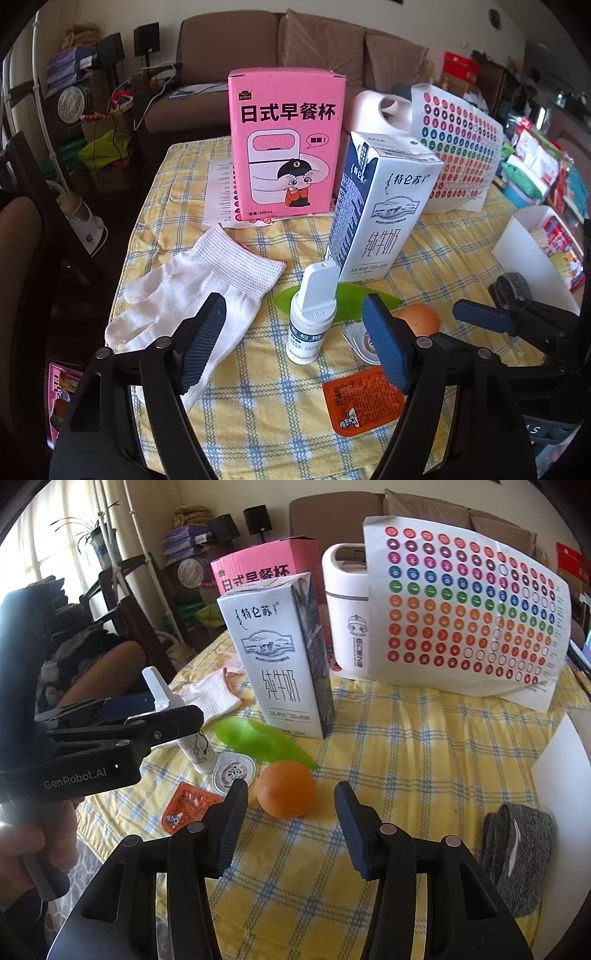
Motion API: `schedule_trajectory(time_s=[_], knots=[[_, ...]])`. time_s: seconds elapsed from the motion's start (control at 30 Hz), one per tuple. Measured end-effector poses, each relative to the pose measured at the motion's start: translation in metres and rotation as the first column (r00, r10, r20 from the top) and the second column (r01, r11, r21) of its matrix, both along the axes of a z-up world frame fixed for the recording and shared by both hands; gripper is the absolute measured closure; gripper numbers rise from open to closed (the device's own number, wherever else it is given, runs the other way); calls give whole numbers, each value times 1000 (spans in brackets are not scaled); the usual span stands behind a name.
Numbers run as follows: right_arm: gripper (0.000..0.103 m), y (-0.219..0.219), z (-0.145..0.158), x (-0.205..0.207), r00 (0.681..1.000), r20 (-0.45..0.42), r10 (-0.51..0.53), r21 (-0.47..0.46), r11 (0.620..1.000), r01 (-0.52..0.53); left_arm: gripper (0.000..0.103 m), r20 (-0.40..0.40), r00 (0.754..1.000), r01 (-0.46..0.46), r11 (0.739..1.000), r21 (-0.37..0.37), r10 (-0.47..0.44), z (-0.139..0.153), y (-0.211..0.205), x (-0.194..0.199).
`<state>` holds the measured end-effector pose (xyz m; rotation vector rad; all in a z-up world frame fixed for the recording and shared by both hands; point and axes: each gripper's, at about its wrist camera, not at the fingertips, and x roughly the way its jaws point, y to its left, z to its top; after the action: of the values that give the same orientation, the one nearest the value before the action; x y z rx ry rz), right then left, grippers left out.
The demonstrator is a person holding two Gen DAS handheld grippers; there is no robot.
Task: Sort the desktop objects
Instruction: 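Grasp the orange with the right gripper while the left gripper grasps the white bottle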
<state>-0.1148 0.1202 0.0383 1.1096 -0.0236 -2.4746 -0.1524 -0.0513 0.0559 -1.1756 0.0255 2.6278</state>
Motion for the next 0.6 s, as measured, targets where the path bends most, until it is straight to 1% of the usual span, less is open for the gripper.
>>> schedule_trajectory(time_s=[0.03, 0.07, 0.1, 0.13, 0.17, 0.2, 0.23, 0.3, 0.37, 0.43, 0.47, 0.6], knots=[[52, -3, -3, -3, 1000, 5, 13, 7, 1000, -13, 40, 6, 1000, 6, 1000, 7, -6, -2, 0, -2], [52, -6, -6, -6, 1000, 9, 26, 13, 1000, -26, 47, 16, 1000, 12, 1000, 11, -12, -4, 0, -3], [52, -8, -8, -8, 999, 16, 35, 17, 999, -35, 57, 27, 999, 17, 1000, 15, -17, -6, 0, -4], [52, -9, -11, -10, 999, 24, 41, 18, 999, -42, 62, 35, 999, 24, 999, 24, -25, -8, 0, -5], [52, -10, -14, -12, 999, 26, 46, 14, 999, -47, 71, 43, 999, 28, 999, 32, -29, -10, 0, -6], [54, -9, -15, -13, 998, 25, 51, 6, 999, -51, 77, 51, 998, 27, 999, 37, -29, -11, 0, -7], [57, -9, -16, -14, 998, 26, 52, 0, 999, -52, 79, 57, 998, 29, 998, 49, -32, -12, 0, -7], [63, -4, -16, -16, 998, 43, 49, -25, 999, -48, 81, 55, 998, 31, 998, 63, -34, -13, -1, -7], [63, -1, -17, -18, 997, 57, 52, -47, 998, -49, 81, 55, 998, 34, 997, 69, -38, -12, -1, -7], [64, 1, -15, -17, 998, 46, 48, -44, 998, -46, 82, 53, 998, 36, 996, 78, -40, -11, -2, -7], [64, -5, -14, -20, 998, 41, 45, -40, 998, -44, 82, 54, 998, 38, 995, 87, -43, -10, -2, -6], [64, 5, 3, -13, 999, 25, 29, -63, 998, -28, 82, 44, 998, 36, 994, 102, -41, 0, -6, -2]])
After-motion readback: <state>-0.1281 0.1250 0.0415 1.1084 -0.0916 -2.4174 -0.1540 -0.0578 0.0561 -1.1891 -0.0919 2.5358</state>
